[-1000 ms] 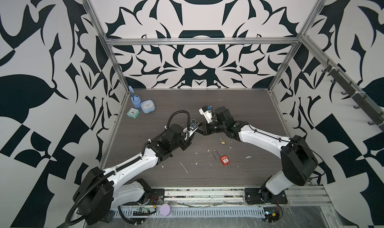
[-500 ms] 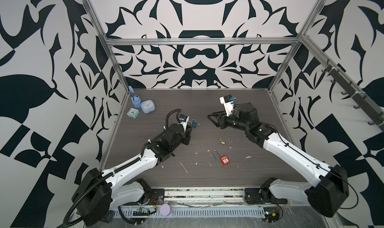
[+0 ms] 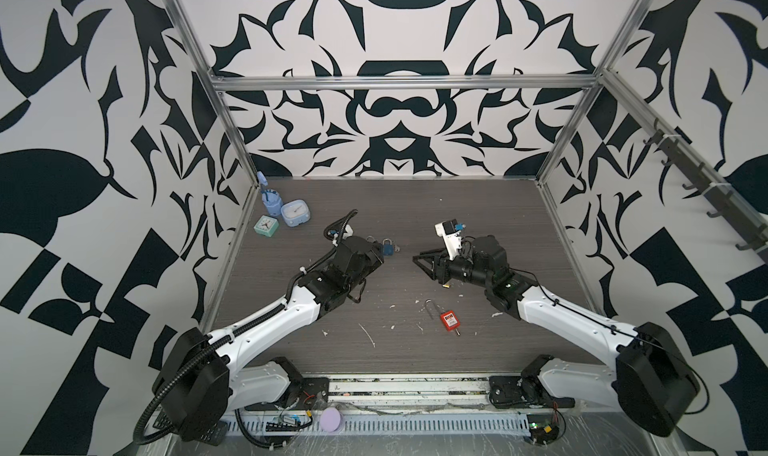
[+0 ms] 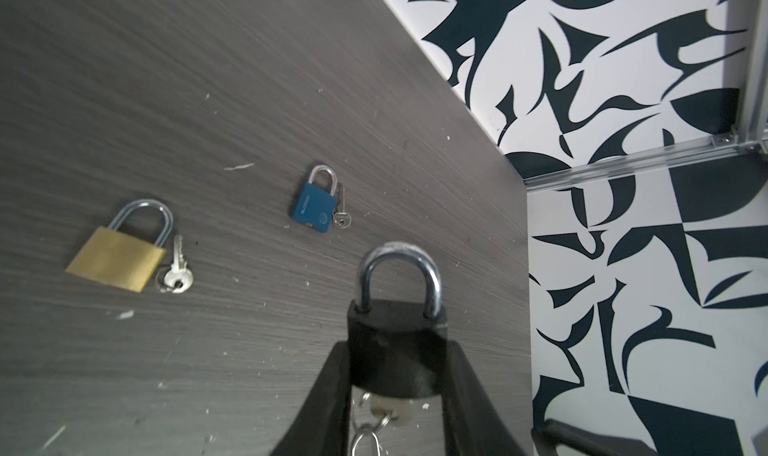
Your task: Lock with the key
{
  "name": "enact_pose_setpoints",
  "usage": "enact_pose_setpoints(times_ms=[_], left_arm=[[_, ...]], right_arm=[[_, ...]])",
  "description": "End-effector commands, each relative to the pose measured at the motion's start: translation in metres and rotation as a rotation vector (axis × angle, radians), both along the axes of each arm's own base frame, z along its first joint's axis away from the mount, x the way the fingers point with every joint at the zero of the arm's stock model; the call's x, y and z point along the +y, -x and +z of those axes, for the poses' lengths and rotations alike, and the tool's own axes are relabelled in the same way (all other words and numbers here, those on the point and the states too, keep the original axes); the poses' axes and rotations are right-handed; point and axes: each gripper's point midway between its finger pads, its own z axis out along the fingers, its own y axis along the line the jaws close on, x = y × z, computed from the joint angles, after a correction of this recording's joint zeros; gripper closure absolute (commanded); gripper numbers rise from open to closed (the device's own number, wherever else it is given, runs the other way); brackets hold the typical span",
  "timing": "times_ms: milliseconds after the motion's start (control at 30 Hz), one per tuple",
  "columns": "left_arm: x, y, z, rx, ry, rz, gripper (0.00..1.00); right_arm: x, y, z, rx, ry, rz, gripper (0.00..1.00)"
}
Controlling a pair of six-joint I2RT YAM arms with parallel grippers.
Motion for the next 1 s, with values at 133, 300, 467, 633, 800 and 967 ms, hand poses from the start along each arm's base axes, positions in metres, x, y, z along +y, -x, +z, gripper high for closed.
enact_pose_setpoints(times_ms=[133,300,467,633,800,967], left_arm=[[0.0,-0.002,0.01,0.124,0.152,0.091,1.0],[-0.003,0.0,0.007,0.167,0.205,0.074,1.0],[0.0,0.002,0.006,0.173,0.202,0.076,1.0],[0.002,0.003,0.005,0.173,0.198,0.077,1.0],[0.003,0.002,0.004,0.173,0.198,0.078,1.0],[0.003,0.002,0.004,0.175,0.2,0.079,1.0]], right_arm=[[0.037,-0.005,0.029,-0.056,-0.088,0.071,0.62],[0.051,-0.005,0.03,-0.07,-0.086,0.093,0.64],[0.061,-0.005,0.032,-0.102,-0.073,0.111,0.64],[0.071,-0.008,0.034,-0.119,-0.062,0.124,0.65],[0.078,-0.014,0.028,-0.114,-0.04,0.123,0.69],[0.08,-0.019,0.022,-0.113,-0.024,0.112,0.71]])
